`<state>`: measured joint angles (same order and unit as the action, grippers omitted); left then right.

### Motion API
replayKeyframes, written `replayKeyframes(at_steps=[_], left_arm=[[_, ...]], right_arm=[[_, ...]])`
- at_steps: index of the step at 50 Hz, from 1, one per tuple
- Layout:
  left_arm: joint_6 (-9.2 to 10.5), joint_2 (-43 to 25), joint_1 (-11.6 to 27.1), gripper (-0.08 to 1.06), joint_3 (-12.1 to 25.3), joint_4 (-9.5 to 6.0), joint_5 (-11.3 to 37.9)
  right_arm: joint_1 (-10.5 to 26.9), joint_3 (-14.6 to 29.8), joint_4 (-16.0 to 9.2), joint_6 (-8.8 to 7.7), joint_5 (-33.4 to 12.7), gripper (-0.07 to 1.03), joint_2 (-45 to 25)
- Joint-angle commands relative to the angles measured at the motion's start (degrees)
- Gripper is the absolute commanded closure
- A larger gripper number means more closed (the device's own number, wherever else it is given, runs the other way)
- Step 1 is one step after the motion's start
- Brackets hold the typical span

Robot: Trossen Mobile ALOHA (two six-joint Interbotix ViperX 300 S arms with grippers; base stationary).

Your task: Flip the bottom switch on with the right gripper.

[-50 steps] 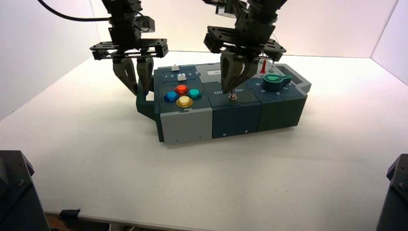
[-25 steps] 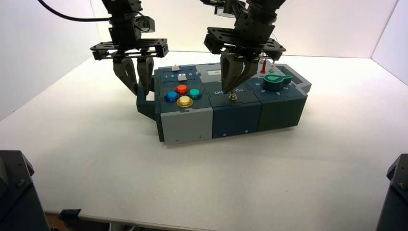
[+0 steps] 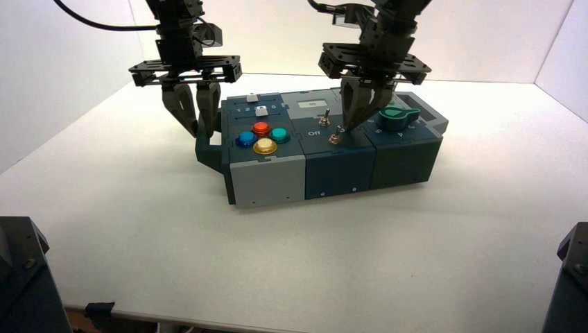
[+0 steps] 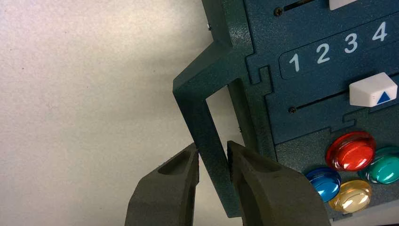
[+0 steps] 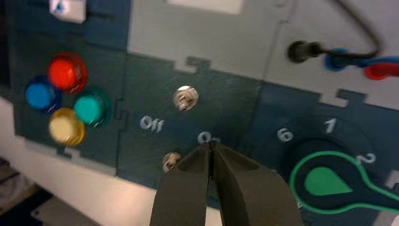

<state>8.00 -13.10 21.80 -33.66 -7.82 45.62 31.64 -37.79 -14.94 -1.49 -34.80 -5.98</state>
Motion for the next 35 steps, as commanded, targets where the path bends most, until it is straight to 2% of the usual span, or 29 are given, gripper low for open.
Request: replayKeyframes(at_steps=[1, 35], left_arm=[[-1.32, 0.3, -0.4, 1.00, 0.7, 0.18, -0.8], [-1.23, 0.4, -0.4, 1.00, 2.0, 0.09, -1.7]], right_arm=[[0.3, 1.8, 0.0, -0.35, -0.2, 0.99, 2.1], [0.2, 2.6, 0.2, -0.26, -0.2, 0.99, 4.3]])
